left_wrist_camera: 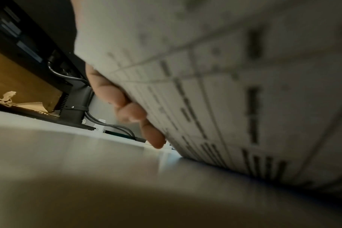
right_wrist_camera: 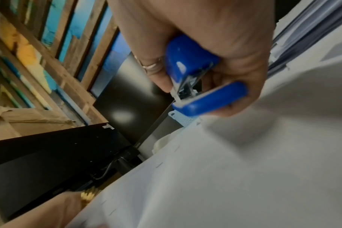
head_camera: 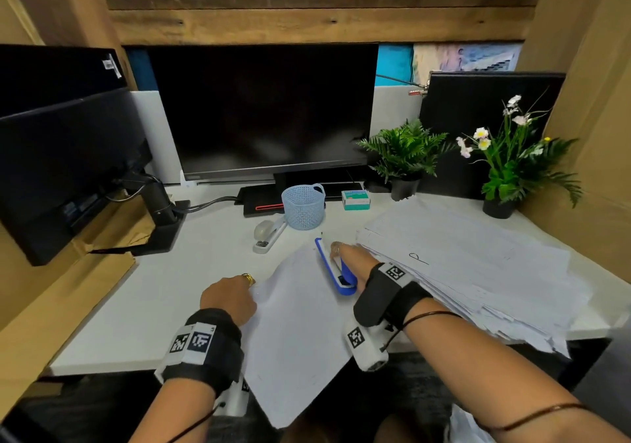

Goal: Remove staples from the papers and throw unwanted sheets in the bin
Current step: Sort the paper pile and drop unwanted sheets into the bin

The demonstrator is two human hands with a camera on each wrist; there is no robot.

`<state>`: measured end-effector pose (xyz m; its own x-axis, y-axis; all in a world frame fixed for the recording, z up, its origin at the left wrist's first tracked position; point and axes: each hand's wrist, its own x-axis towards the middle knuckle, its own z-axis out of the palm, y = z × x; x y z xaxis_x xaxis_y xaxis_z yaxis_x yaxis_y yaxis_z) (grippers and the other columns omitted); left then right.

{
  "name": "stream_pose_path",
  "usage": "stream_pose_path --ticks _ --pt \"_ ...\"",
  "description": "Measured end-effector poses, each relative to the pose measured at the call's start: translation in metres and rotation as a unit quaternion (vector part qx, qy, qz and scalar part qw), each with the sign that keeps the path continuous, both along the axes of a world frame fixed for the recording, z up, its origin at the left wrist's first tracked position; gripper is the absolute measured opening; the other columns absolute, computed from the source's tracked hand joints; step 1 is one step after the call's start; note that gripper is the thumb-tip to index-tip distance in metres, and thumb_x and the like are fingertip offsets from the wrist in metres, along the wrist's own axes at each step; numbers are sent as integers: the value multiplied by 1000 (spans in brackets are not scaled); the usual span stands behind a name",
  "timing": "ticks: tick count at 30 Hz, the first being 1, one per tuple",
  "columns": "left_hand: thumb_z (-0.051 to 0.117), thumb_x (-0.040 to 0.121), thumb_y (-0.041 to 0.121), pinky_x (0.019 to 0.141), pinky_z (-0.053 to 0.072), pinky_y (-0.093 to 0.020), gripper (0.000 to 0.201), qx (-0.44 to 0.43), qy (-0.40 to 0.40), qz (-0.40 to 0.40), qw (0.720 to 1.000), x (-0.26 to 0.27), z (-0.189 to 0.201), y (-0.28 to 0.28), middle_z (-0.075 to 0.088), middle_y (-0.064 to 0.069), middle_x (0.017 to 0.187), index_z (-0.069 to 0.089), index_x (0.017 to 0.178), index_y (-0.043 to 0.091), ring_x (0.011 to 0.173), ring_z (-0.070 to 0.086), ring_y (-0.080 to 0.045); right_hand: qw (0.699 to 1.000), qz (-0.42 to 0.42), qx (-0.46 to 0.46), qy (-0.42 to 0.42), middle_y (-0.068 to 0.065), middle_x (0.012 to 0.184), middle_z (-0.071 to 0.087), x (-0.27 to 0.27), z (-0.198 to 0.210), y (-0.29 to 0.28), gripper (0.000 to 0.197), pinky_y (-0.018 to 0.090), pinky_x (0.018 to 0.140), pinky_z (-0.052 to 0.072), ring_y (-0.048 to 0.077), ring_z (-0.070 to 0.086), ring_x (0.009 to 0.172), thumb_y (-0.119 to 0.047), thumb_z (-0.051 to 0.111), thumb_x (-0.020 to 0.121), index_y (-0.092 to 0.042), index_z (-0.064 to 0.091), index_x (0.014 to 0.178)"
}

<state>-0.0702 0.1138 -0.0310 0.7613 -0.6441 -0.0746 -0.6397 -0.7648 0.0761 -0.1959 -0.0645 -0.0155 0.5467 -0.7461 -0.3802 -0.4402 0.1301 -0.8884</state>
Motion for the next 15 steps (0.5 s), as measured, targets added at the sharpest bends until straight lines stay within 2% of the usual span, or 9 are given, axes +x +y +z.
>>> stream_pose_path --ticks 2,4,6,7,9,11,15 --pt "42 91 18 83 44 -27 25 5 0 -4 1000 -1 0 0 63 -3 112 52 113 17 102 59 -23 998 -5 -39 43 12 108 55 7 -2 -7 52 41 101 40 32 54 102 -56 55 79 -12 54 105" --pt "43 91 21 85 44 -28 26 1 3 -4 1000 -2 1 -1 62 -3 114 50 116 17 104 59 -24 993 9 -63 100 10 123 53 6 6 -11 61 39 105 34 33 50 116 -64 43 85 -11 54 114" --pt "43 93 31 87 44 -30 31 -10 10 -7 1000 -4 1 -4 61 -4 117 49 120 16 107 58 -24 990 33 -70 120 12 121 54 4 14 -18 48 35 97 36 33 52 113 -52 44 91 -10 53 112" --pt "42 95 36 87 43 -30 34 -15 18 -7 1000 -4 0 -5 60 -5 119 48 121 15 109 57 -25 990 43 -72 110 13 123 52 4 15 -22 43 36 93 38 34 53 111 -42 50 90 -10 50 118" --pt "39 97 43 85 43 -30 38 -20 35 -6 999 -2 -4 -9 60 -6 118 49 118 13 108 57 -25 984 58 -107 130 15 130 51 8 13 -27 48 36 93 41 34 52 114 -34 53 89 -11 46 131" --pt "39 98 41 84 43 -31 36 -28 46 -2 999 1 -9 -12 61 -8 115 50 114 10 105 58 -26 981 46 -133 130 15 132 52 14 8 -32 50 34 94 42 31 51 120 -34 51 92 -3 49 131" --pt "44 98 29 90 42 -30 32 -54 76 10 996 9 -14 -17 59 -9 121 45 124 10 111 56 -25 985 36 -125 117 16 133 51 28 4 -39 50 33 93 42 30 49 122 -31 53 91 -2 49 131"
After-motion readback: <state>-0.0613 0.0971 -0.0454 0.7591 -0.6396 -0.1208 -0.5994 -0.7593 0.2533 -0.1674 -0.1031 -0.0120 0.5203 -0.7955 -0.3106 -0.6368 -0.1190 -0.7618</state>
